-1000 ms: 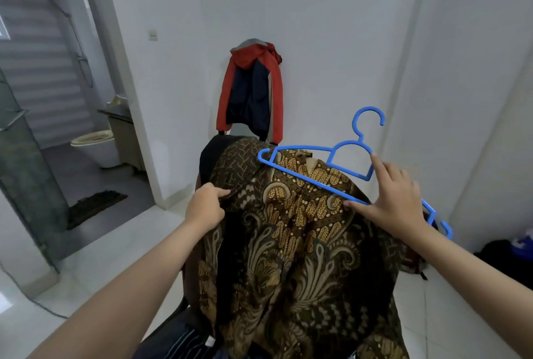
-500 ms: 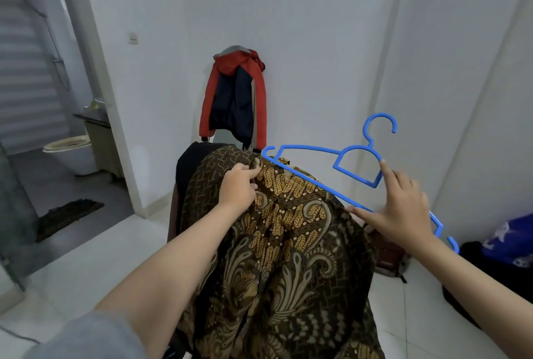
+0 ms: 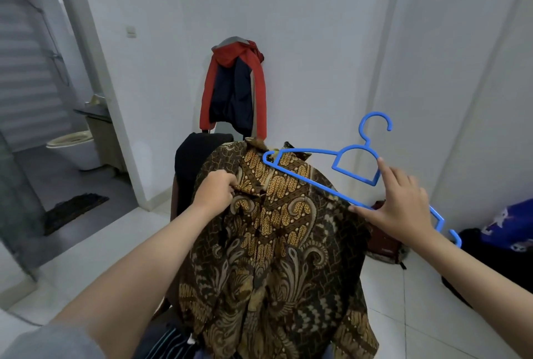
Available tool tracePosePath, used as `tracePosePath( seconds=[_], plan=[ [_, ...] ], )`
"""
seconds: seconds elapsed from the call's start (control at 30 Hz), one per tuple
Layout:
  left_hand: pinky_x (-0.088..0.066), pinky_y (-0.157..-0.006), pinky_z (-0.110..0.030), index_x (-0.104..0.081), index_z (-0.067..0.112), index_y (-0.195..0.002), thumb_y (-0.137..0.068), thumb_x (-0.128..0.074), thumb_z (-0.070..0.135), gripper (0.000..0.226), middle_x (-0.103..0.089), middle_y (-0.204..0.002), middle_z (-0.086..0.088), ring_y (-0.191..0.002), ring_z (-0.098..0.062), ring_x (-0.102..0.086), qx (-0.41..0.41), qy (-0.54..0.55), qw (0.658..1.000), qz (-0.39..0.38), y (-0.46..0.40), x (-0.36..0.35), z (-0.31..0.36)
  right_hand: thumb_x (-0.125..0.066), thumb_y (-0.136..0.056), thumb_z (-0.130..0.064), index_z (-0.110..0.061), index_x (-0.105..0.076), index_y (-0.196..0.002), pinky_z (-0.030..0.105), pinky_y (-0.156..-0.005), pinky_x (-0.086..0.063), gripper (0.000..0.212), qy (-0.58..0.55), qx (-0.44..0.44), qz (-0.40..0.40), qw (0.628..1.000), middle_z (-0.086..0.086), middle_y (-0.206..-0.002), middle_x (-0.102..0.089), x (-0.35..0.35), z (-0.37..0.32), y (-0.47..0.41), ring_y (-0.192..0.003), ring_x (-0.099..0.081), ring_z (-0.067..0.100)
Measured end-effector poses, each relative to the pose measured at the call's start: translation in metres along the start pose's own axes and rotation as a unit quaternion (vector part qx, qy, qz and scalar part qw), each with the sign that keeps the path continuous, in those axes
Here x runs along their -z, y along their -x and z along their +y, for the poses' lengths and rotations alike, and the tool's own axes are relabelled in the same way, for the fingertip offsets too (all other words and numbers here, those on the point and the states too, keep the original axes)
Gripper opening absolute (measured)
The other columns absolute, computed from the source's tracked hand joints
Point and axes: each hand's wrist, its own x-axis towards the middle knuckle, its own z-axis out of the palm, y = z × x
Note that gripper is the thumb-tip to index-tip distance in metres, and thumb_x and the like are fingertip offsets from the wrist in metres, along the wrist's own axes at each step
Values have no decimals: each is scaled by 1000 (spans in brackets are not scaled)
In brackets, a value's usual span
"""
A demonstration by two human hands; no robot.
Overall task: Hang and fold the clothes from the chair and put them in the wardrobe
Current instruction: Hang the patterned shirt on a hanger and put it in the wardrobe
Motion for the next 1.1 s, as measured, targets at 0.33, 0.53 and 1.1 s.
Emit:
tracePosePath(
  seconds=[0.33, 0.53, 1.1],
  plan=[
    [-47, -86, -30, -59, 15, -106, -84, -59, 20, 23, -52, -108, -1, -98, -14, -54, -14, 156, 983, 94, -27, 2, 53, -78, -54, -64, -10, -39, -142, 31, -63, -37, 110, 15, 4, 28, 999, 7, -106, -59, 13, 16, -1, -80, -53, 29],
    [-30, -107, -41, -50, 22, -132, -94, -43, 20, 39, -41, -140, -5, -133, -27, -31, -10, 98, 995, 14, -70, -3, 64, -81, -52, -61, -10, -41, -141, 31, -63, -35, 111, 16, -10, 34, 999, 7, -103, -59, 12, 35, -4, -79, -54, 30],
    [-51, -73, -30, -65, 25, -101, -83, -59, 49, 32, -62, -96, 8, -85, -12, -60, -6, 18, 999, 34, -84, -2, 45, -48, -58, -79, -12, -37, -143, 34, -62, -43, 108, -9, 8, 14, 1000, 5, -107, -58, -13, 32, -24, -82, -53, 26]
  ],
)
